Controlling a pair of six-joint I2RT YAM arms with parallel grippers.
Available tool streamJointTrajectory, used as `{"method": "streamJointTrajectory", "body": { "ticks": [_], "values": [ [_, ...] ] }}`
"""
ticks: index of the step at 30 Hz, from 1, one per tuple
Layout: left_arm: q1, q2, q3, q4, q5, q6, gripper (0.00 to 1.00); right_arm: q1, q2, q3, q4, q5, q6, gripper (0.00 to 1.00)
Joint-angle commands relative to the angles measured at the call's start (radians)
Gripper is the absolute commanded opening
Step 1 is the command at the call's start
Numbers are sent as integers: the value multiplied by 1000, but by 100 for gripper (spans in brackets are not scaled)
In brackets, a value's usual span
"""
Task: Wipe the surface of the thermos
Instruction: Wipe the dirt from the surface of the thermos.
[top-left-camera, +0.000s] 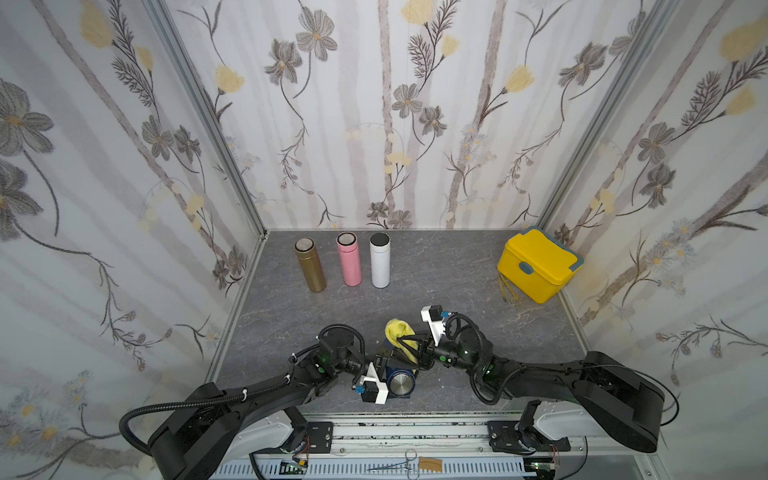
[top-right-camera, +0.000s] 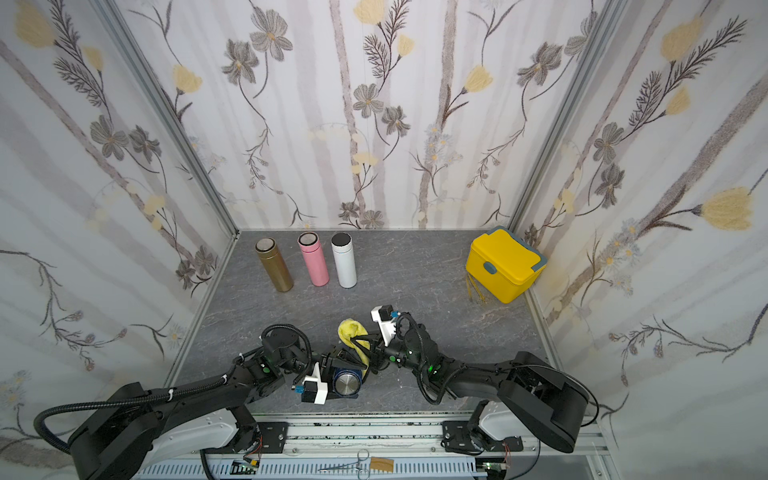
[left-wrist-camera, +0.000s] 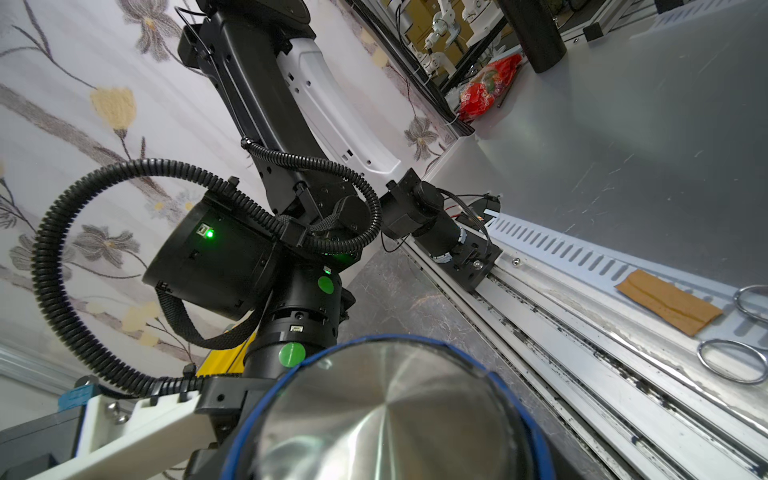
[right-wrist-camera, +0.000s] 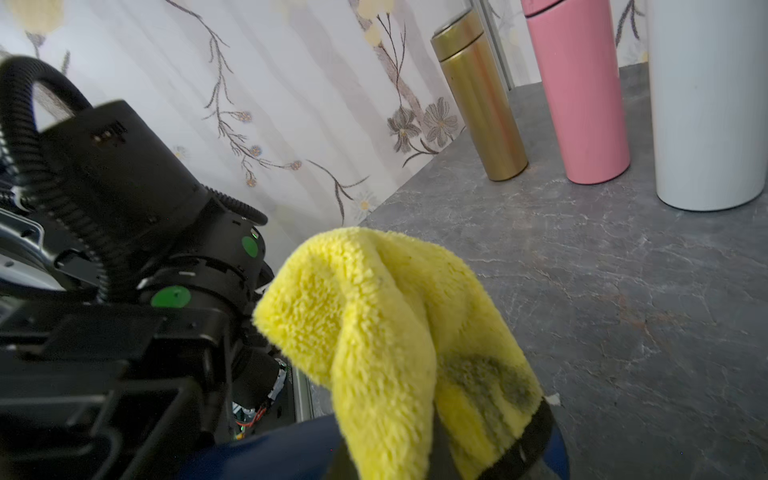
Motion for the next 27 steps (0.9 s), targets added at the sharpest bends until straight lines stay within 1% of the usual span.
{"method": "streamJointTrajectory", "body": {
  "ticks": [1,4,6,8,12,15,17,22,24,27],
  "values": [
    [-1,-6,-4,110,-4,-3,0,2,-56,78,-74,-42,-41,0],
    [-1,-14,-9,116,-6,-2,0,6,-87,116,-95,-54,-44,0],
    [-1,-24,-14,114,-6,-3,0,7,-70,108,-67,-54,-32,0],
    [-1,-32,-18,114,-1,0,0,7,-15,88,-23,-53,-18,0],
    [-1,-40,-21,110,2,1,0,2,151,54,84,-71,12,0],
    [-1,-41,-23,109,-3,2,0,2,193,52,112,-73,18,0],
    [-1,-45,-24,109,3,3,0,2,166,76,81,-75,6,0],
    [-1,-47,-25,110,11,3,0,12,47,179,-59,-88,-26,0],
    [-1,-46,-24,110,11,2,0,17,12,187,-33,-116,-3,0],
    [-1,-42,-23,110,11,3,0,19,16,153,70,-161,59,0]
  ]
}}
